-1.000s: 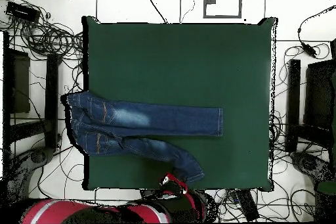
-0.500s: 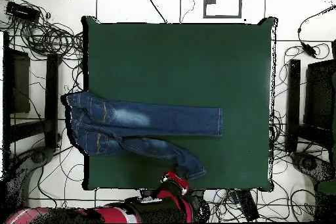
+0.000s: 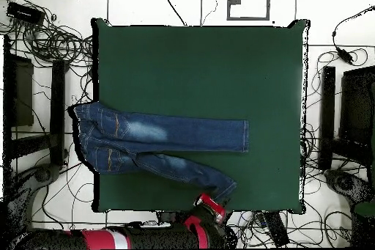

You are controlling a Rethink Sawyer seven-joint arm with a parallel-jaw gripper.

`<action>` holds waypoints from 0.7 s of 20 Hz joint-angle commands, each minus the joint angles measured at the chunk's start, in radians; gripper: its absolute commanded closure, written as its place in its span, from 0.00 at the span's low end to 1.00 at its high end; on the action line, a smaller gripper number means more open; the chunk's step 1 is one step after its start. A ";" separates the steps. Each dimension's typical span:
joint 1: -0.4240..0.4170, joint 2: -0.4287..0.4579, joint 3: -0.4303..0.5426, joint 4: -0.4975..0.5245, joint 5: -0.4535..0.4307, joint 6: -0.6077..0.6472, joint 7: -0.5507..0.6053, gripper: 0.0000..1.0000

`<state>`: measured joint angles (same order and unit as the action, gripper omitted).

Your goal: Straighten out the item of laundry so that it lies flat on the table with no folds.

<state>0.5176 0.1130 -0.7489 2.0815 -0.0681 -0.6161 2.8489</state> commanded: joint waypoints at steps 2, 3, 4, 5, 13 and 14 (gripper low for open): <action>0.065 0.139 -0.034 -0.186 0.198 -0.118 -0.047 0.00; 0.061 0.129 -0.025 -0.189 0.198 -0.128 -0.034 0.00; 0.057 0.121 -0.015 -0.193 0.194 -0.135 -0.024 0.00; 0.052 0.110 -0.005 -0.197 0.184 -0.139 -0.017 0.00; -0.065 -0.031 0.117 -0.213 -0.019 -0.067 0.016 0.00; -0.114 -0.081 0.165 -0.212 -0.098 -0.014 0.022 0.00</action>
<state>0.5185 0.1684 -0.7951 2.0661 -0.0235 -0.6746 2.8489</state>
